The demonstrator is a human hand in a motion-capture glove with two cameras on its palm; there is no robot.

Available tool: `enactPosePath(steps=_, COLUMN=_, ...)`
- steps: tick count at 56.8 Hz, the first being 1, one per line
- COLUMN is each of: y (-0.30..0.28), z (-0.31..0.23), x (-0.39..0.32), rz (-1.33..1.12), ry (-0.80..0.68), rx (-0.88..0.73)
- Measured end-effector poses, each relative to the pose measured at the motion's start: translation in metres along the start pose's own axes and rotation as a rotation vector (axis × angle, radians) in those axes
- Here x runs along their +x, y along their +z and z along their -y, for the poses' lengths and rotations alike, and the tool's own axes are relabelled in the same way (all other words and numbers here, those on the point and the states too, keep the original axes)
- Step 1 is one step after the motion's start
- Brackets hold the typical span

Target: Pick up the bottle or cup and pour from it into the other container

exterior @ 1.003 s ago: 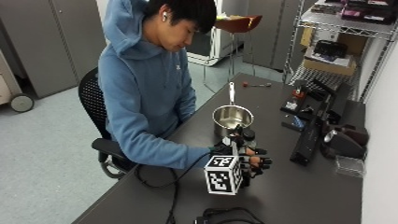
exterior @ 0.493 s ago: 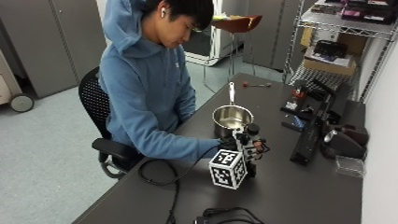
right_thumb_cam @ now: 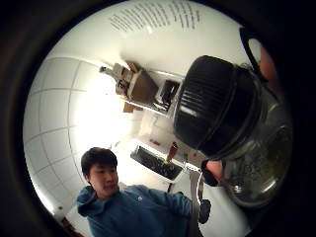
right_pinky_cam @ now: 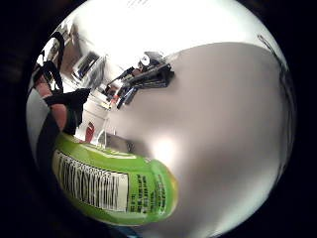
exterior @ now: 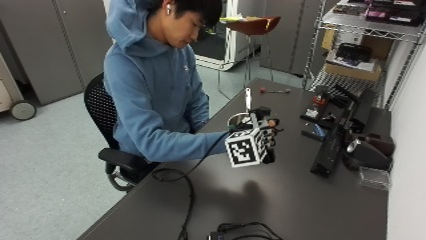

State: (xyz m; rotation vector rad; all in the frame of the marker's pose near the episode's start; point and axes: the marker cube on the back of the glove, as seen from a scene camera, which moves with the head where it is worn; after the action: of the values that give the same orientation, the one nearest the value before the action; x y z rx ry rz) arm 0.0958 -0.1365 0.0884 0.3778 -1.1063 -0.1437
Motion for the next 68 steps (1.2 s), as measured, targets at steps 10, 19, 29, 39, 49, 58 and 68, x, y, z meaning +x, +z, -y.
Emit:
enactPosePath(steps=10, y=0.008, z=0.004, x=-0.037, rz=-0.204, ry=-0.08, rx=-0.214)
enactPosePath(steps=19, y=0.03, z=0.016, x=-0.065, rz=-0.444, ry=-0.136, rx=-0.365)
enactPosePath(steps=29, y=0.053, z=0.014, x=-0.084, rz=-0.781, ry=-0.161, rx=-0.671)
enactPosePath(steps=39, y=0.083, z=0.01, x=-0.098, rz=-1.13, ry=-0.209, rx=-0.892)
enactPosePath(steps=49, y=0.104, z=0.005, x=-0.104, rz=-1.422, ry=-0.24, rx=-1.03)
enactPosePath(steps=58, y=0.129, z=0.0, x=-0.104, rz=-1.592, ry=-0.251, rx=-1.117)
enactPosePath(steps=68, y=0.142, z=-0.003, x=-0.1, rz=-1.669, ry=-0.229, rx=-1.161)
